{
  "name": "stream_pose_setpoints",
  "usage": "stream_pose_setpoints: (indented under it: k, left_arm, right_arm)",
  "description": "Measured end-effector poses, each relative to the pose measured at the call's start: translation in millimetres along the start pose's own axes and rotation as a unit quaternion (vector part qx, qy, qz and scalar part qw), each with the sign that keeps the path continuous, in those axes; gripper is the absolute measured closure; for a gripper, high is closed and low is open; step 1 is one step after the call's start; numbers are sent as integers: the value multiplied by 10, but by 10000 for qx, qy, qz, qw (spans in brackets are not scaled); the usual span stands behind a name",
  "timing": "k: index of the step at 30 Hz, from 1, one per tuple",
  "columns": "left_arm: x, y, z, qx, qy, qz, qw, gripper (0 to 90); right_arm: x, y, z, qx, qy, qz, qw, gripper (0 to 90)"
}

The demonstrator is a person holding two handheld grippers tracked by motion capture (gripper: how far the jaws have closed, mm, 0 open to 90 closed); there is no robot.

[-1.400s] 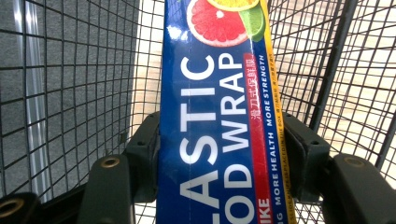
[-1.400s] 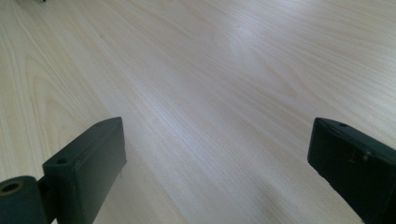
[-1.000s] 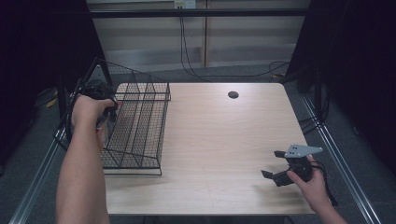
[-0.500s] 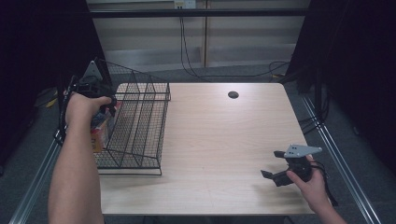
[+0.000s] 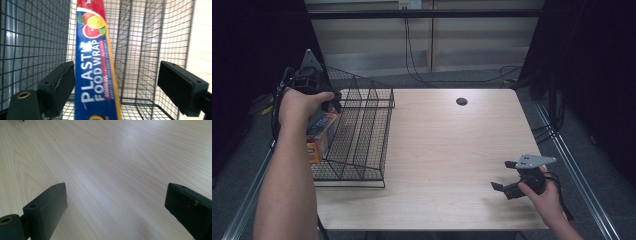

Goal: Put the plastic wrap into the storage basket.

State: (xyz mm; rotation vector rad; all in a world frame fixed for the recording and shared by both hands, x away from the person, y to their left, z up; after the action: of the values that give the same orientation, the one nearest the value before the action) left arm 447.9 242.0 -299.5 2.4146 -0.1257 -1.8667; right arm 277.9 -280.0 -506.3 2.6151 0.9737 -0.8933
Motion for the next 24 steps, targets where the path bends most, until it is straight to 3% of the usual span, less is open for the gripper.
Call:
stream_pose_setpoints:
  k: [5, 7, 21, 24]
  left_arm:
    - [-77, 121, 3, 44, 84, 46, 9999, 139]
    - [-98, 224, 5, 134, 145, 201, 9996, 138]
    - [-86, 547, -2, 409, 260, 237, 9985, 129]
    - [-53, 657, 1, 417, 283, 330, 9982, 128]
  right_arm:
    - [1, -5, 1, -15, -6, -16, 10000, 37]
    - [-5, -6, -3, 1, 6, -16, 10000, 37]
    - [-20, -6, -8, 13, 30, -62, 10000, 37]
    - [-21, -5, -8, 13, 27, -41, 10000, 37]
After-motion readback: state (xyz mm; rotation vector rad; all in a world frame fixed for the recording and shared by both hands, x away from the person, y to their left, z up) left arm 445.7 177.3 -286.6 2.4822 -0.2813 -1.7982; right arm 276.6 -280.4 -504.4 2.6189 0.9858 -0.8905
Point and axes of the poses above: each handheld gripper's, and its own axes: x roughly forward along the jaws, z roughly out of its underside, y roughly to its right, the point moved 5 cm from there along x, roughly forward along the jaws, and after that the axes turned 4 degrees about z, right-handed, at the moved point
